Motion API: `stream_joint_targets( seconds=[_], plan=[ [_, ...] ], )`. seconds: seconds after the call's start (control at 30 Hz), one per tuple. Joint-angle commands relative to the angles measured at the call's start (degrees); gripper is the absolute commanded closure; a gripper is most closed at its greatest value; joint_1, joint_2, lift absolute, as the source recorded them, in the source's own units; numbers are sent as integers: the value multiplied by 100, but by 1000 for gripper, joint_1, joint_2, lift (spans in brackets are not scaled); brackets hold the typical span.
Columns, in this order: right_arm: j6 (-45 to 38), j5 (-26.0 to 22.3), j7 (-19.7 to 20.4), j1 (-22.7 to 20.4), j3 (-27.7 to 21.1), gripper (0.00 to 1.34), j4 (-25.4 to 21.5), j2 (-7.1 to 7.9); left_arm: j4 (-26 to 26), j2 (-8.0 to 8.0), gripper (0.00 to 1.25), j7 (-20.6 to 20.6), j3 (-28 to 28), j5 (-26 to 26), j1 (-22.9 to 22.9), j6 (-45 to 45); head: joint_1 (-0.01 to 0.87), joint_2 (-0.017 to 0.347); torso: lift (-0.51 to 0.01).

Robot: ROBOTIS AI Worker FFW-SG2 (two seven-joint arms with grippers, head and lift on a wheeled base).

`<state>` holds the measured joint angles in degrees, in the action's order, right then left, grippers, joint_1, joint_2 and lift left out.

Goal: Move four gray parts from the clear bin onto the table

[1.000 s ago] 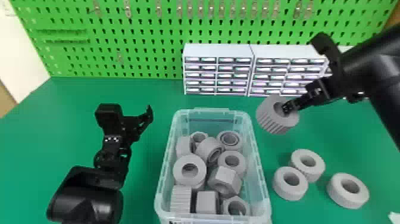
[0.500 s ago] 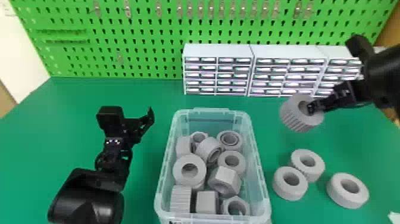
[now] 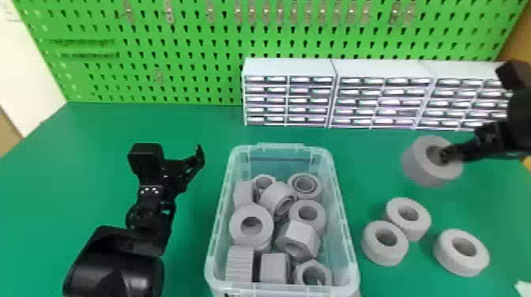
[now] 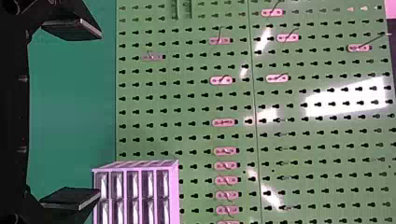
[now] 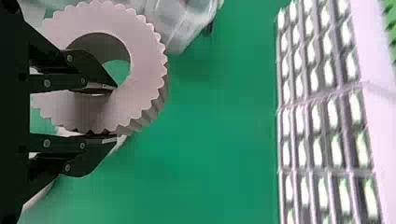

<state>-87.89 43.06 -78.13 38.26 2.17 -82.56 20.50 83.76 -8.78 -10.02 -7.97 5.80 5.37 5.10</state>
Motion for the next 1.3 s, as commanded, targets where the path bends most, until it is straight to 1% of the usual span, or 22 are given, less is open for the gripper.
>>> stream_joint_targets(
  seconds=[0.0,0.03,0.13,0.27,0.43,0.87,0.93,1.1,1.27],
  plan=[
    [-9,1012,-19,-266,108,1032,-94,95,0,7,101,-9,6,0,-19,0,693,72,-52],
    [-9,1275,-19,-319,161,1032,-111,112,0,-1,101,-9,15,9,-28,0,693,72,-52],
    [-9,1680,-19,-459,205,1032,-190,130,0,7,101,-17,15,9,-36,0,693,72,-52],
    [-9,1873,-19,-565,345,1032,-217,103,0,7,101,-26,6,9,-28,0,693,72,-52],
    [-9,1794,-19,-644,521,1032,-278,7,0,7,101,-26,6,9,-28,0,693,72,-52],
    [-9,1416,-19,-846,1004,1032,-436,16,-9,-1,101,-26,32,18,-45,0,693,72,-52],
    [-27,1328,-19,-890,1127,1032,-445,33,-9,-1,101,-35,41,18,-45,0,693,72,-52],
    [-80,1100,-19,-1031,1224,1032,-594,95,-9,7,101,-35,32,18,-45,0,693,72,-52],
    [-176,836,-19,-1180,1330,1032,-797,244,-9,7,101,-35,32,9,-72,0,693,72,-52]
  ],
)
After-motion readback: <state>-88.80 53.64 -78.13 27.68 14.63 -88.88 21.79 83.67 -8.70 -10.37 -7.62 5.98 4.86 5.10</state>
